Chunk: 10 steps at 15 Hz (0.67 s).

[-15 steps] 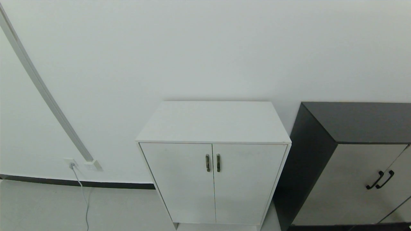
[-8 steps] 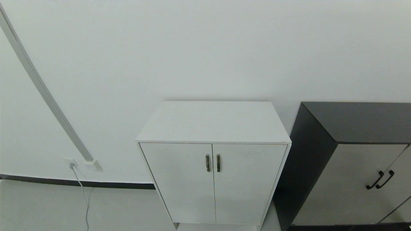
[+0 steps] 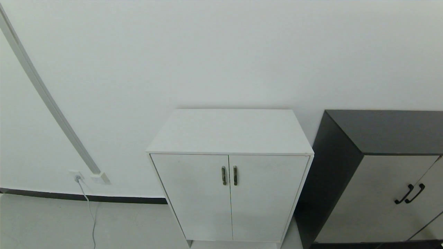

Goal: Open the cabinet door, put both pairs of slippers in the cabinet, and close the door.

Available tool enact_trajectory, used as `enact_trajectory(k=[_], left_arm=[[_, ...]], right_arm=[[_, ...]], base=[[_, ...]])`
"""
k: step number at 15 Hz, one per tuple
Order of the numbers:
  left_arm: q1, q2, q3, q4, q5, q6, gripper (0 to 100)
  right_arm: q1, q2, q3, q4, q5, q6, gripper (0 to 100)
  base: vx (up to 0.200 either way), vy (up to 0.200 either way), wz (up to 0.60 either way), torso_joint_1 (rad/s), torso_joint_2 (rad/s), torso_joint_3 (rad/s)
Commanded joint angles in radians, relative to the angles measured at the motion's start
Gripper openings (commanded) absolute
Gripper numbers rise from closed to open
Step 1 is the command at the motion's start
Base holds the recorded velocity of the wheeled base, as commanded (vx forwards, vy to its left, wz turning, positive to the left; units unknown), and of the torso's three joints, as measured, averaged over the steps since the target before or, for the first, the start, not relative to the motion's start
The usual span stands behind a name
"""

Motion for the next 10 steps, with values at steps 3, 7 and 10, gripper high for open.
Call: enact_trajectory(k=[3,7,10], left_arm=[[0.0,0.0,0.0,0.0,0.0,0.001,0],[0.0,0.0,0.0,0.0,0.0,-0.001,0],[0.0,0.0,0.0,0.0,0.0,-0.001,0]], right_arm=[[-0.002,-0.008,0.0,-0.004,-0.041,0.016,0],[-0.002,-0.008,0.0,-0.004,-0.038,0.012,0],[-0.002,-0.008,0.0,-0.004,-0.037,0.01,0]], base=[[0.0,0.0,0.0,0.0,0.0,0.0],[0.0,0.0,0.0,0.0,0.0,0.0],[0.0,0.0,0.0,0.0,0.0,0.0]])
